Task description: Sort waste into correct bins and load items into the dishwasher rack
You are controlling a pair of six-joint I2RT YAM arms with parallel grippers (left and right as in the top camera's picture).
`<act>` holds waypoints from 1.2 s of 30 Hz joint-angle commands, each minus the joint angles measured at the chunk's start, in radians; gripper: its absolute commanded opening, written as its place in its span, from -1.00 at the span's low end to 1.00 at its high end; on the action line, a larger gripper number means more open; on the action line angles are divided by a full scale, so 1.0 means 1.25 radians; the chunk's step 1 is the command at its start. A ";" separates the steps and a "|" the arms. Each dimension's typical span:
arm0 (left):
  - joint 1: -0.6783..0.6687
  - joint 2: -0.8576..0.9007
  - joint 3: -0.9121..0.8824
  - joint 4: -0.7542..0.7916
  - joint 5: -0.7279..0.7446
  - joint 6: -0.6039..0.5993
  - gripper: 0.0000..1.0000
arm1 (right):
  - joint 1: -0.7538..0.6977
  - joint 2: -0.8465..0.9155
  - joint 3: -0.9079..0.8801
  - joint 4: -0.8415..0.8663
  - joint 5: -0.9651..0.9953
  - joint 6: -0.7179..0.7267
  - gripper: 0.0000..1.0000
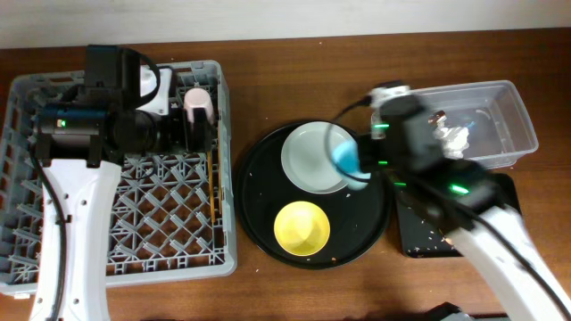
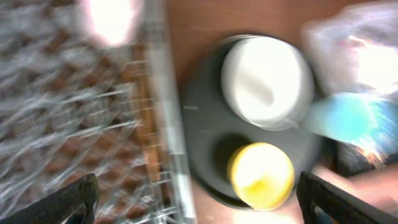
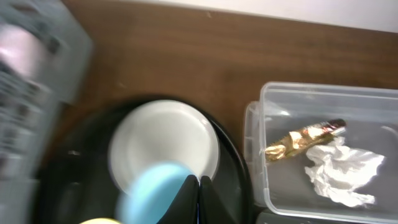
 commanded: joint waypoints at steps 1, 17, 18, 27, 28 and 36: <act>0.000 0.002 -0.008 0.005 0.423 0.274 0.99 | -0.169 -0.111 0.015 0.000 -0.422 -0.045 -0.92; 0.000 0.002 -0.008 0.017 0.201 0.154 0.99 | -0.265 -0.022 -0.004 -0.374 -0.497 -0.108 0.22; 0.000 0.002 -0.008 0.016 0.170 0.136 0.99 | -0.251 -0.022 -0.014 -0.379 -0.497 -0.103 0.23; 0.000 0.002 -0.008 0.017 0.038 0.066 0.99 | -0.025 -0.020 -0.159 -0.221 -0.264 0.058 0.40; 0.000 0.002 -0.008 0.017 0.037 0.066 0.99 | 0.009 -0.019 -0.176 -0.187 -0.210 0.087 0.40; 0.000 0.002 -0.012 0.016 0.037 0.066 0.99 | 0.261 0.109 -0.254 0.045 0.165 0.169 0.41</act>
